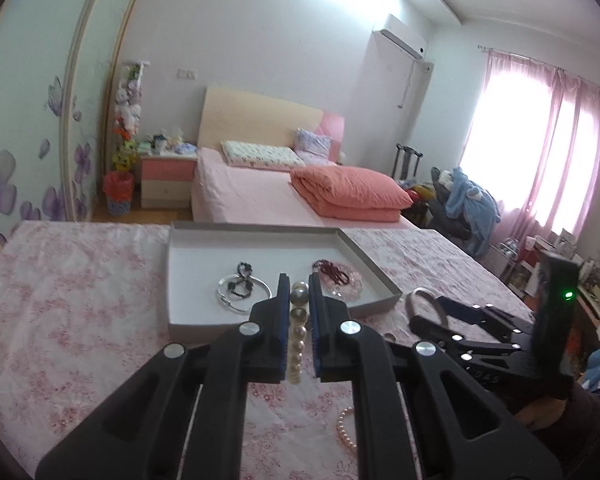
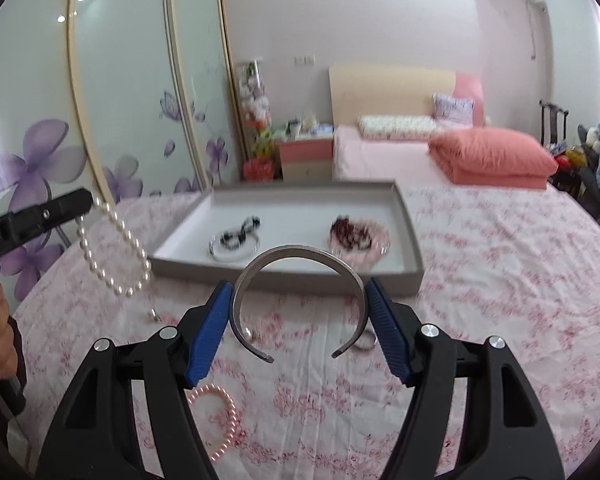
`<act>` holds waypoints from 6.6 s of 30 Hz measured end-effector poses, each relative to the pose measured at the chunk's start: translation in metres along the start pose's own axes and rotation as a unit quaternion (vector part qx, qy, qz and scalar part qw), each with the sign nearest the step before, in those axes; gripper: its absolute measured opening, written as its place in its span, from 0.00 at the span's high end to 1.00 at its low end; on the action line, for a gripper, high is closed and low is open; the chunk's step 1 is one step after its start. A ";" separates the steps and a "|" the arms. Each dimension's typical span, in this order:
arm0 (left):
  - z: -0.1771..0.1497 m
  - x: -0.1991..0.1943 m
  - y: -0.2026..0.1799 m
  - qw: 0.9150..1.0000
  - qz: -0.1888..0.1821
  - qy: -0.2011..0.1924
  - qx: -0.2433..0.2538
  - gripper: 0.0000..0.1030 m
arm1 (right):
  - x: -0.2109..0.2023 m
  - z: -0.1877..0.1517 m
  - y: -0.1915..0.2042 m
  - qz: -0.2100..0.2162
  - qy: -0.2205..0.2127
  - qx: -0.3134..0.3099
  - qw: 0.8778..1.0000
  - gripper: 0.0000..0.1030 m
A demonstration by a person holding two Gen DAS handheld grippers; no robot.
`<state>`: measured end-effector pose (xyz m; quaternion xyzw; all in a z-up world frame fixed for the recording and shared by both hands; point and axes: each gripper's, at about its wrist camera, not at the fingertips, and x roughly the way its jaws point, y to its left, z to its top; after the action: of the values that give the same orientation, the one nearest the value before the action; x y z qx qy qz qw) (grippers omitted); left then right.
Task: Organize jewelry
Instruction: 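Carry the pearl bracelet and silver cuff over the grey tray with both tools, then open the left tool to drop the pearl bracelet while the right tool releases the cuff, then grasp a single pearl earring with the left tool while the right tool grasps the silver ring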
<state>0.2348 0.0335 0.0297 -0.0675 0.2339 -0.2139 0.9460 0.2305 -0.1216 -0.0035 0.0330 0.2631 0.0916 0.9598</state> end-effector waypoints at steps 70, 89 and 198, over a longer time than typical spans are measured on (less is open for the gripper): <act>0.049 0.054 -0.036 0.968 0.229 -0.090 0.050 0.90 | 0.030 0.073 0.007 -0.109 -0.158 -0.008 0.981 0.34; 0.037 0.170 -0.005 0.981 0.193 0.015 0.026 0.89 | 0.152 0.061 -0.009 -0.097 0.017 0.013 0.995 0.33; -0.064 0.068 0.019 0.975 0.158 0.157 -0.011 0.84 | 0.029 -0.010 -0.011 -0.058 0.047 -0.011 0.997 0.79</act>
<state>0.2662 0.0197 -0.0590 -0.0060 0.3900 -0.0673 0.9183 0.2520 -0.1268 -0.0276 0.0032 0.3081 0.0399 0.9505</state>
